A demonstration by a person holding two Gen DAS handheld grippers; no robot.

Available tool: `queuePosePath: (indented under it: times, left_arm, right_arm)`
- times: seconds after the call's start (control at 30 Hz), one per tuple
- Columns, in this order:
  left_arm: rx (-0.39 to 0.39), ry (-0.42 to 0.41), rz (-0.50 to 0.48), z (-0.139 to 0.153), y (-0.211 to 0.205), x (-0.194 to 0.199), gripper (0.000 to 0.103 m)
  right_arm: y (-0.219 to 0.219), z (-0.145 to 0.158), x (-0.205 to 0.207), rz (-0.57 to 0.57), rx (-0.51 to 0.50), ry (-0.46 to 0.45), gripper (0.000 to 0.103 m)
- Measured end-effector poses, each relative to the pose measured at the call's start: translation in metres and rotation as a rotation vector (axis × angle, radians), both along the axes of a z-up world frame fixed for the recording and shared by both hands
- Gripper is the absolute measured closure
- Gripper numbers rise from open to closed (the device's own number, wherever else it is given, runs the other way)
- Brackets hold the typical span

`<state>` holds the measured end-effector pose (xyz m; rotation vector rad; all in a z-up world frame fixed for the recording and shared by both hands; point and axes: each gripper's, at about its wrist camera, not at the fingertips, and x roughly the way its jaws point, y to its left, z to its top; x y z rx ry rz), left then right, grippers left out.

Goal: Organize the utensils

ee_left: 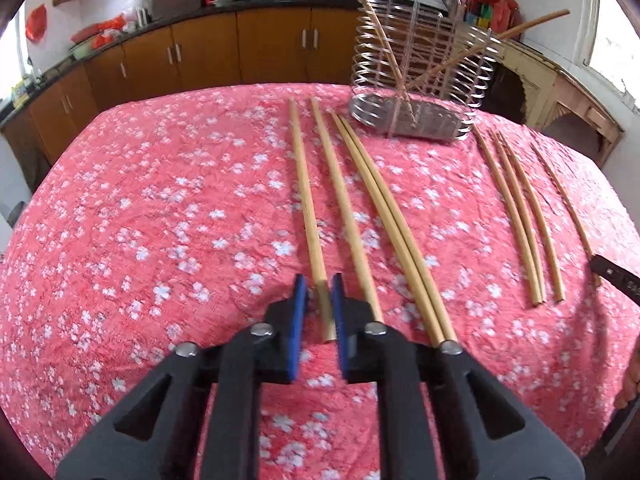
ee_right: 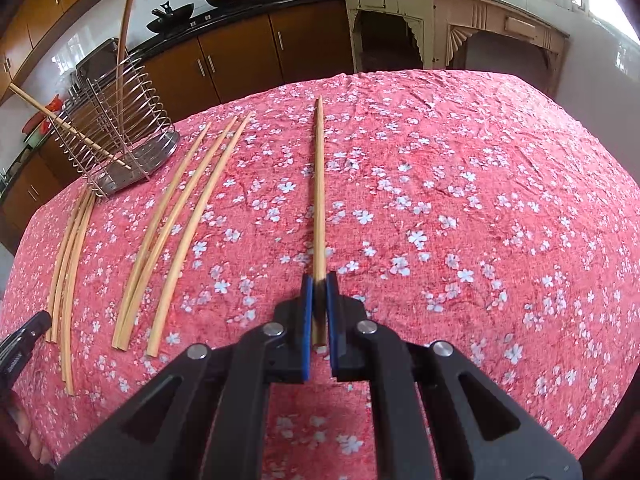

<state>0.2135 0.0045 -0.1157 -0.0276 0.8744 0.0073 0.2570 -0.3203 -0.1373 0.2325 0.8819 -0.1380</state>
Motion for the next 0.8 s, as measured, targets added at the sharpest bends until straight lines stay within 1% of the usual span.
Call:
queuePosePath:
  times: [0.13,0.23,0.3,0.4,0.43,0.6,0.67,0.73,0.8]
  left_arm:
    - [-0.001,0.006,0.041,0.000,0.017,0.006,0.096]
    - [0.031,0.003,0.088,0.000,0.039,0.012,0.096]
    - [0.036,0.005,0.108,0.000,0.052,0.015,0.096]
    - [0.018,0.009,0.074,0.001,0.061,0.015,0.096]
    - [-0.001,0.008,0.060,0.001,0.064,0.013,0.096]
    - [-0.051,-0.018,0.019,0.002,0.071,-0.001,0.095]
    - [-0.050,-0.017,0.013,0.002,0.069,-0.003,0.094]
    - [-0.046,-0.007,0.004,0.001,0.065,-0.005,0.088]
    - [-0.042,-0.002,0.006,0.001,0.064,-0.006,0.088]
  right_arm:
    - [0.001,0.000,0.009,-0.004,0.005,0.000,0.095]
    - [-0.005,0.001,0.016,-0.020,0.009,-0.001,0.095]
    - [-0.009,0.001,0.020,-0.036,0.004,0.000,0.095]
    - [-0.012,0.001,0.022,-0.041,0.001,0.000,0.095]
    - [-0.011,0.000,0.022,-0.037,-0.005,0.000,0.095]
    - [-0.010,0.001,0.019,-0.040,-0.006,-0.001,0.095]
    - [-0.010,0.000,0.016,-0.040,-0.002,-0.001,0.095]
    - [-0.010,0.000,0.013,-0.037,-0.004,-0.004,0.095]
    - [-0.008,-0.001,0.011,-0.034,-0.012,-0.007,0.095]
